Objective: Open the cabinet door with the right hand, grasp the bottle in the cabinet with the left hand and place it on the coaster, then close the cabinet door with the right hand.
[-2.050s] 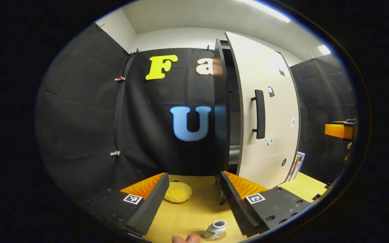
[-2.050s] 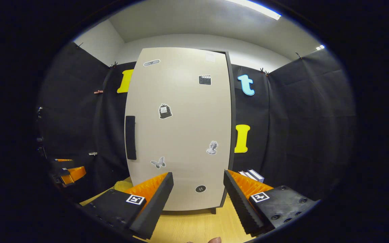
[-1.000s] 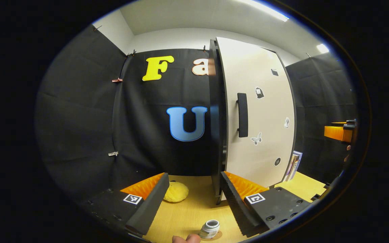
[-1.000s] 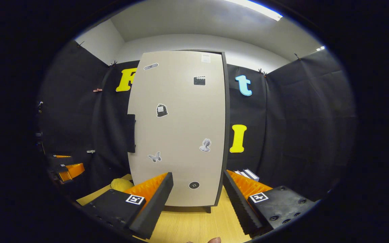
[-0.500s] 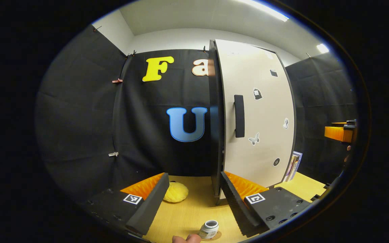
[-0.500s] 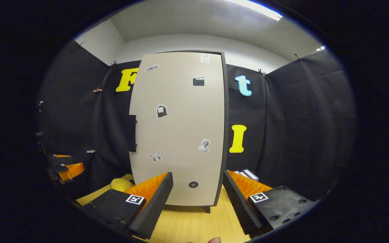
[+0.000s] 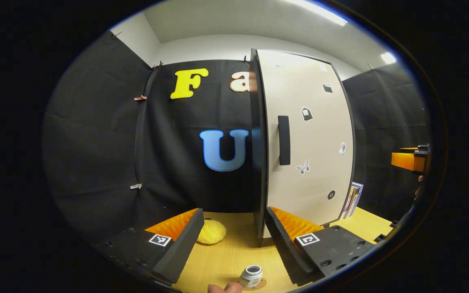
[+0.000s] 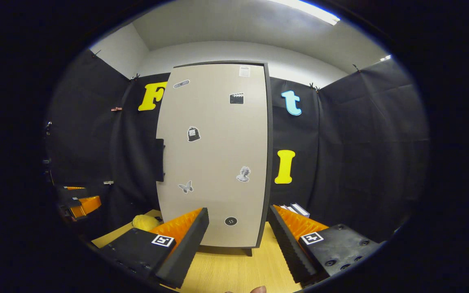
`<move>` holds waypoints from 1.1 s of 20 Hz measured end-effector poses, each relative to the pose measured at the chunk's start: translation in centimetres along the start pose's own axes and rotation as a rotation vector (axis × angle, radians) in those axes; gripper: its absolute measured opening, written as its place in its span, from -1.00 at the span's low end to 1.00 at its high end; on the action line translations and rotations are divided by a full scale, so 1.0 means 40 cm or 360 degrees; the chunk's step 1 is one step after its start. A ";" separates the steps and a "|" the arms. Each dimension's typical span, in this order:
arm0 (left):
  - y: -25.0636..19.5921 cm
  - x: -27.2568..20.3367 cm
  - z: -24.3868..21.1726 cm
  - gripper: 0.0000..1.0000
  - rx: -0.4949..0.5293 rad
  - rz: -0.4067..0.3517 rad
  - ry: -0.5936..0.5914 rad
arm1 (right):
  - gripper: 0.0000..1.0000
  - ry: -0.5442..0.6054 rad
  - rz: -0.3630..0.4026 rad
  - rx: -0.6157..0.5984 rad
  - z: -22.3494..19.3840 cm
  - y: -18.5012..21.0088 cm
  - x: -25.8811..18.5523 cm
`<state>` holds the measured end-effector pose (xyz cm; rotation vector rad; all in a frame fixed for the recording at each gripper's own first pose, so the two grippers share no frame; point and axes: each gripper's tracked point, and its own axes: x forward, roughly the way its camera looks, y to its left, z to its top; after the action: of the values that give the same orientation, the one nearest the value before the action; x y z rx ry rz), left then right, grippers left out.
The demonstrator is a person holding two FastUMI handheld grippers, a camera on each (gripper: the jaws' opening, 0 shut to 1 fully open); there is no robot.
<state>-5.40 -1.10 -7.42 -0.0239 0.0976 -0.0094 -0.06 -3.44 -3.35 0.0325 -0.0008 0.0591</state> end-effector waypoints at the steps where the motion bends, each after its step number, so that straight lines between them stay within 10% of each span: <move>1: -0.001 0.000 -0.002 0.91 0.0001 -0.0002 0.0003 | 0.94 0.0000 0.0000 0.0001 -0.001 0.001 0.002; 22: -0.012 0.007 0.002 0.90 -0.0003 0.0001 -0.0001 | 0.94 0.0004 0.0001 -0.0011 0.003 -0.010 0.012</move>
<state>-5.13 -1.59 -7.34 -0.0257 0.0972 -0.0084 0.43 -3.82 -3.26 0.0253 0.0012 0.0599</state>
